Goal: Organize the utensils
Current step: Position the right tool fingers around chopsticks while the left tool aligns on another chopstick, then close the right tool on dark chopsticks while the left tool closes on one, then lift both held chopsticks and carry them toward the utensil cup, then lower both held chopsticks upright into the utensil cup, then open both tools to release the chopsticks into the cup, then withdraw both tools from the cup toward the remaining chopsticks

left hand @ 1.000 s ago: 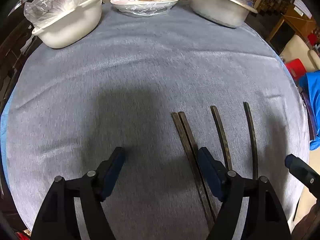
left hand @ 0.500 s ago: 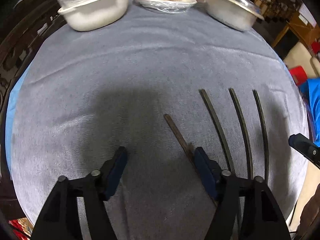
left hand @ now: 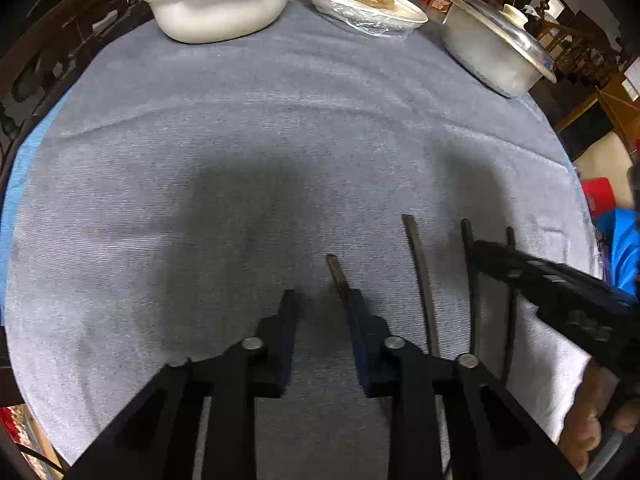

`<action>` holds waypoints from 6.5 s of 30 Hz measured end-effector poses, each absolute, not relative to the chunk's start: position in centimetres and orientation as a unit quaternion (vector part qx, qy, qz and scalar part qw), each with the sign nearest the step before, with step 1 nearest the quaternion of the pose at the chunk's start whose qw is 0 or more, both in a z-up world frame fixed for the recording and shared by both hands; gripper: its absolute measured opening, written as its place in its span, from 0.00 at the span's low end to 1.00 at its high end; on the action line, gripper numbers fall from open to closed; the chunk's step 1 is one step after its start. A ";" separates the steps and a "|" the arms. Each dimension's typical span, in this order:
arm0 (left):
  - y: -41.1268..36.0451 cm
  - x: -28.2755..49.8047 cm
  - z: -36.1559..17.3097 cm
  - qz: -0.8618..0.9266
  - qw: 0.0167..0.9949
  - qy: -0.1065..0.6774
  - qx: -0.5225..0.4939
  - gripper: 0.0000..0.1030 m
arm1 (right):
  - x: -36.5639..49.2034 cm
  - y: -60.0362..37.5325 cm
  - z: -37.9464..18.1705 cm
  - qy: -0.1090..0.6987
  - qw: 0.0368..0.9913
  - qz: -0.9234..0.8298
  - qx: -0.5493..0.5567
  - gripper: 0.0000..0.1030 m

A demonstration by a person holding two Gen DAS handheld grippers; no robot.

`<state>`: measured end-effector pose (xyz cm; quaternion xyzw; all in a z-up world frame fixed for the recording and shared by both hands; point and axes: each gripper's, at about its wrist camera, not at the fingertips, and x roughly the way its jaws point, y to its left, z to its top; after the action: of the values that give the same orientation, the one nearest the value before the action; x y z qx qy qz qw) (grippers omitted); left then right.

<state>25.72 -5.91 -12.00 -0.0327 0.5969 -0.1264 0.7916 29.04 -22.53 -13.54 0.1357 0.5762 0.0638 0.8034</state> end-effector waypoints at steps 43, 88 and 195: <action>-6.1 27.1 -11.5 -0.056 0.760 0.642 -0.090 0.20 | 24.1 -24.9 -11.4 0.499 0.845 0.072 0.180 0.06; 4.3 0.1 15.9 -0.106 0.960 0.238 -0.102 0.05 | -3.2 -23.9 11.8 0.087 0.989 -0.002 0.123 0.06; 8.1 -3.0 0.3 -0.032 0.899 0.436 -0.019 0.70 | -4.8 -31.8 -1.3 0.275 0.923 -0.034 0.266 0.31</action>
<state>-2.98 8.10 0.35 -0.0191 0.4355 -0.0316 0.8994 -4.84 -31.84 -1.32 0.2663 0.2751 -0.0336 0.9232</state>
